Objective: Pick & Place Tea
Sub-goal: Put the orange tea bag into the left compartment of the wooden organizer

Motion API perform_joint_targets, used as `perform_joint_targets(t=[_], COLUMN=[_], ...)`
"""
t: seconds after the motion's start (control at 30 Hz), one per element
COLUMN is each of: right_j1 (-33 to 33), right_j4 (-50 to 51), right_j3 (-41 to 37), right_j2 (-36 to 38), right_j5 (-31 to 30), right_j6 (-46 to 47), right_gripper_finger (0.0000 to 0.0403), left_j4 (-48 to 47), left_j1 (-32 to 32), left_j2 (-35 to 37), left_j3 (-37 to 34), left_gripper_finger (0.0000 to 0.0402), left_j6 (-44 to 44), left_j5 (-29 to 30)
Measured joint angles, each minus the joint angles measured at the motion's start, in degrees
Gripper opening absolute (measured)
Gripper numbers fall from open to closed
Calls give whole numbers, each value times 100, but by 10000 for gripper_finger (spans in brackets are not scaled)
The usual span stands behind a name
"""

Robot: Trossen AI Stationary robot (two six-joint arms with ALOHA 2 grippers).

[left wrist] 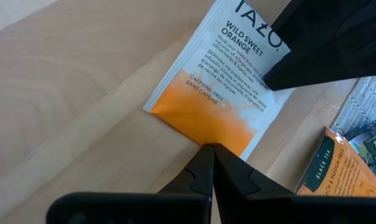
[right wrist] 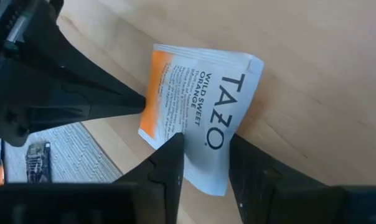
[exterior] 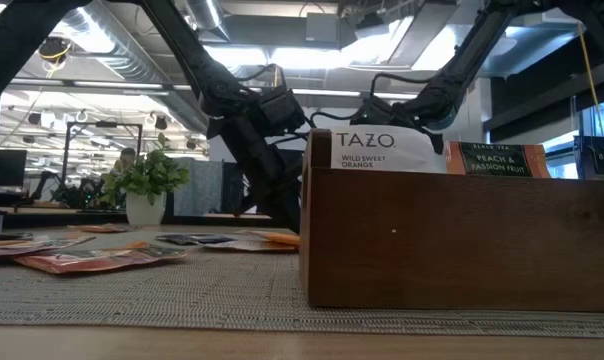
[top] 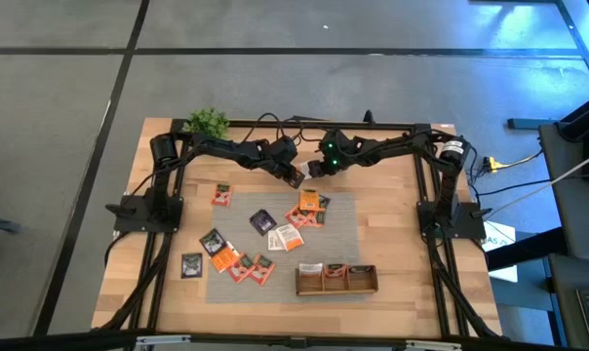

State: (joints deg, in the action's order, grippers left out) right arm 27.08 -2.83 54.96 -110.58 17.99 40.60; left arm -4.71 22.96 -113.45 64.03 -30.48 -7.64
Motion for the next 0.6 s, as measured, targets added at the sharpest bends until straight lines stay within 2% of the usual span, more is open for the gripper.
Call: perform_joint_targets(t=[0.43, 0.6], right_j1=[276, 276], right_j4=[81, 79], right_j3=[-17, -17], right_j2=[71, 76], right_j5=[430, 462], right_j6=[54, -33], right_gripper_finger=[104, 118], left_j4=[-134, -30], left_j1=[-72, -70], left_j2=[2, 2], left_j3=[6, -1], left_gripper_finger=[3, 2], left_j6=[67, 121], left_j5=[-83, -93])
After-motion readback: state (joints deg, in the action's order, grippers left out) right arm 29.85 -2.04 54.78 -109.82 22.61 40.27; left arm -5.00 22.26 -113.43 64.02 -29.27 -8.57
